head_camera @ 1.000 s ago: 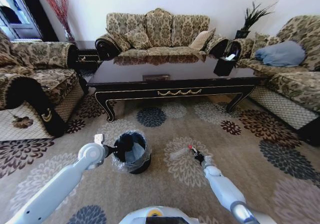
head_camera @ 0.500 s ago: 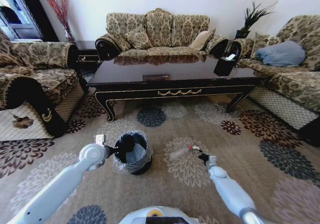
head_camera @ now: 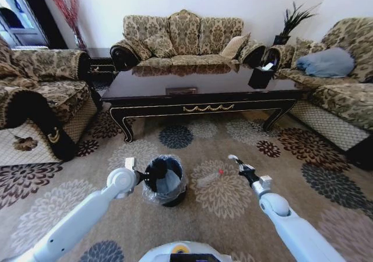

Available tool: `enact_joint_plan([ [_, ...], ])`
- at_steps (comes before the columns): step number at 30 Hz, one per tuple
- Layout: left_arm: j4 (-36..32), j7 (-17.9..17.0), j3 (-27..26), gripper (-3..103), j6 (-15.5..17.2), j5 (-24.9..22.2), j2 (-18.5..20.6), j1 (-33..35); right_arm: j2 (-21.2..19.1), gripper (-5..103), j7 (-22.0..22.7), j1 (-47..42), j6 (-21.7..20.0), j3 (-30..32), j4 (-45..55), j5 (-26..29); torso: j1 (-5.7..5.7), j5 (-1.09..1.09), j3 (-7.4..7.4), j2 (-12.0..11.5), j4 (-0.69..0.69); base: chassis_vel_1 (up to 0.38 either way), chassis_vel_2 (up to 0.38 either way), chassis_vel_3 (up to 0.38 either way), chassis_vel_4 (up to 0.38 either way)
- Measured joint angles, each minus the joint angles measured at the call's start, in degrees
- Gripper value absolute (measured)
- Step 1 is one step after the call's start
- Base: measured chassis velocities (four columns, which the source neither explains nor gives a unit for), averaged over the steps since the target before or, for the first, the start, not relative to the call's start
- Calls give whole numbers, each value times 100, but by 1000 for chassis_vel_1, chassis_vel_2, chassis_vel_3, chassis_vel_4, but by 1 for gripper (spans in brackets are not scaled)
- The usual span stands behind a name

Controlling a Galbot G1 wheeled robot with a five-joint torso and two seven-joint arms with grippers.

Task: Move to the front of the table and pick up the trash from the floor, then place it into the trash bin.

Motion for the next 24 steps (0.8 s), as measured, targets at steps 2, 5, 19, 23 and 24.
enact_joint_plan([
  [2, -10, -22, 41, 0, 0, -27, -9, -54, -17, 0, 43, -80, -67, -2, 229, 7, 0, 0, 0, 0, -1, 0, 0, 0, 0],
  [5, -28, -82, 213, 0, -2, -76, -21, -242, -76, 0, 196, -372, -303, -55, 1117, 22, 0, 1, 0, 0, -7, 0, 0, 0, 0],
  [19, -48, -227, 1534, 0, -1, -327, -420, -1141, -221, 0, 179, -1579, -491, -15, 2817, 98, 0, 1, 0, 0, -5, 0, 0, 0, 0],
  [23, -33, -306, 1789, 0, -1, -436, -598, -1395, -204, 0, 35, -2019, -403, -84, 2969, -186, 0, 1, 0, 0, -7, 0, 0, 0, 0],
  [24, -33, -330, 1856, 0, -1, -461, -636, -1455, -178, 0, 2, -2121, -374, -118, 2979, -294, 0, 1, 0, 0, -7, 0, 0, 0, 0],
])
